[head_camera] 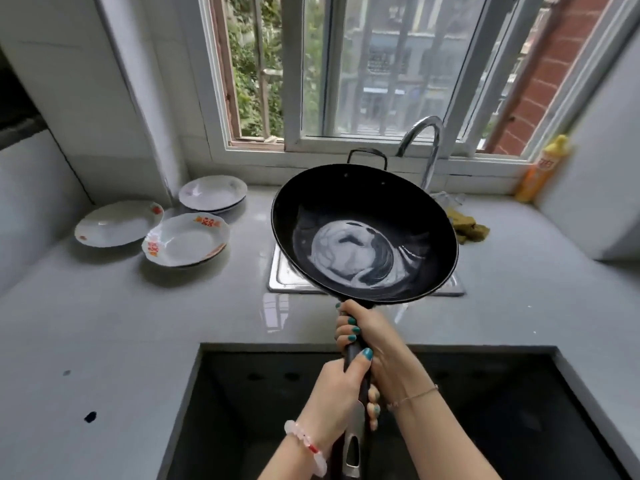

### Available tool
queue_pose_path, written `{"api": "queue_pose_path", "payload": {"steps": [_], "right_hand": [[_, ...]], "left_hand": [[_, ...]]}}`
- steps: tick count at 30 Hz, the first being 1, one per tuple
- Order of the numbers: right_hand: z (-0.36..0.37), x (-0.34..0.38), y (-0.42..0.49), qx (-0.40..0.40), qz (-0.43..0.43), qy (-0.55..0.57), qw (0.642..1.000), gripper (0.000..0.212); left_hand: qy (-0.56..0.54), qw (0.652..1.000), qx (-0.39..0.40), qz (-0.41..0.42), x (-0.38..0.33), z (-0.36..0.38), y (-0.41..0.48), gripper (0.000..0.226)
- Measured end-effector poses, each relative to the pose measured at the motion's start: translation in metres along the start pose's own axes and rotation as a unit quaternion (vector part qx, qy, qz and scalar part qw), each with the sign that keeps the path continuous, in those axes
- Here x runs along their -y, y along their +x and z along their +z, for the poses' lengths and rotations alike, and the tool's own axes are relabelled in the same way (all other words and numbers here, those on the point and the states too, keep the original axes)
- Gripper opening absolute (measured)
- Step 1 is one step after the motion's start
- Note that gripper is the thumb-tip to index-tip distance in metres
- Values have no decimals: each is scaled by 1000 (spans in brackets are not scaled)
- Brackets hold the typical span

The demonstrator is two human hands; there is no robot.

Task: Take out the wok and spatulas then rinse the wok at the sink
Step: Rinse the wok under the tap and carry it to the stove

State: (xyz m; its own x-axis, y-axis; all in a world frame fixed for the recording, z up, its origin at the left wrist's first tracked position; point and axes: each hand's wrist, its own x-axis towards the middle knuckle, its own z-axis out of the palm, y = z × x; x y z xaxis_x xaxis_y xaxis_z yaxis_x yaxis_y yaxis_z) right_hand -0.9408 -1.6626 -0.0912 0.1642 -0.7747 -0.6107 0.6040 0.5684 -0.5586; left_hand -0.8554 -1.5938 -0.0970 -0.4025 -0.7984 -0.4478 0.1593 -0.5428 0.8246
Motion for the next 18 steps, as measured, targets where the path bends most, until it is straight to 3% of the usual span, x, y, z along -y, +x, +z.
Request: {"api": "queue_pose_path", "payload": {"steps": [18], "right_hand": [[-141, -16, -140, -193, -158, 171, 953, 44]], "left_hand": [[127, 968, 195, -98, 75, 116, -28, 39]]}}
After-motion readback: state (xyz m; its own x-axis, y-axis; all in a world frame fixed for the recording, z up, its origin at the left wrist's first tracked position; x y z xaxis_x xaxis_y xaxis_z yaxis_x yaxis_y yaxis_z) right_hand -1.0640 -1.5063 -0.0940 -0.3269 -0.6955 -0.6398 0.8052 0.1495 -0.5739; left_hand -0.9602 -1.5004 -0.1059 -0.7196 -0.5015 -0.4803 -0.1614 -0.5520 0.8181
